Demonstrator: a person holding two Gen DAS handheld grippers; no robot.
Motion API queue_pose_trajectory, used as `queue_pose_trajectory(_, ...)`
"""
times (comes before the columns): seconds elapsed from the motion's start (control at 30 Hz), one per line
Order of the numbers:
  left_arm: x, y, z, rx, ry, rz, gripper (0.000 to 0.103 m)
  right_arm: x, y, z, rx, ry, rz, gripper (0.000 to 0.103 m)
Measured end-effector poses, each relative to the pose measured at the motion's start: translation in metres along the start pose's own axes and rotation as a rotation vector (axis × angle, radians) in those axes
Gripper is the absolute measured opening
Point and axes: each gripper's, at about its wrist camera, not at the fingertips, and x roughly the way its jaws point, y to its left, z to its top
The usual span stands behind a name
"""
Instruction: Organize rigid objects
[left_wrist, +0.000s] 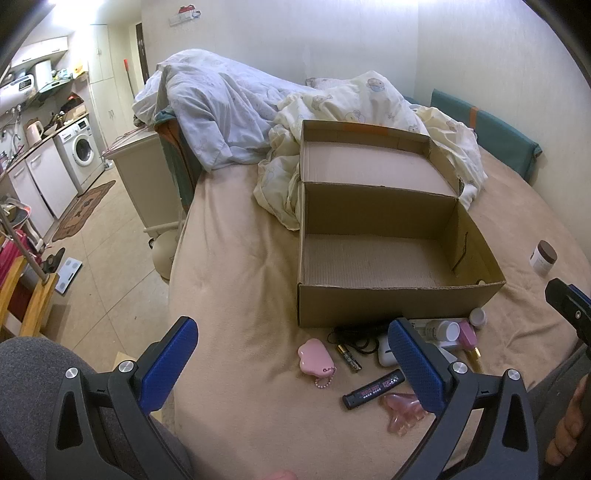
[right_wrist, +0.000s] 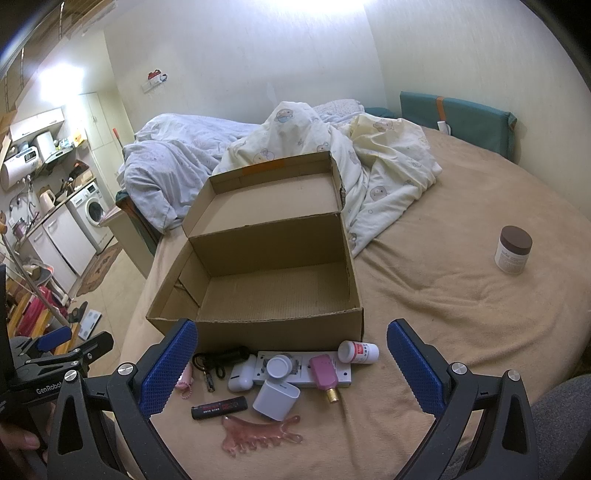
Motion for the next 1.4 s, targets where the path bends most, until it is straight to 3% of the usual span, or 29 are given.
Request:
queue_pose_trajectory(1.1,0.008,0.006,-0.01,-0.009,0.016,0.0,0.103,0.0,0.001,0.0,-0.002,0.001,-0.001,0.103)
queue_pose_trajectory(1.3,0.023,0.015,-0.011,-0.05,0.104,0.026,0.103,0.004,-0.002,0.0,-0.005,0.014,-0.002,0.103)
queue_pose_trajectory(1.4,0.049,0.015,-0.015,-0.072,0.243,0.021,0.103,0.009,-0.004,-0.002,-0.002,0.042,-0.012,0.103)
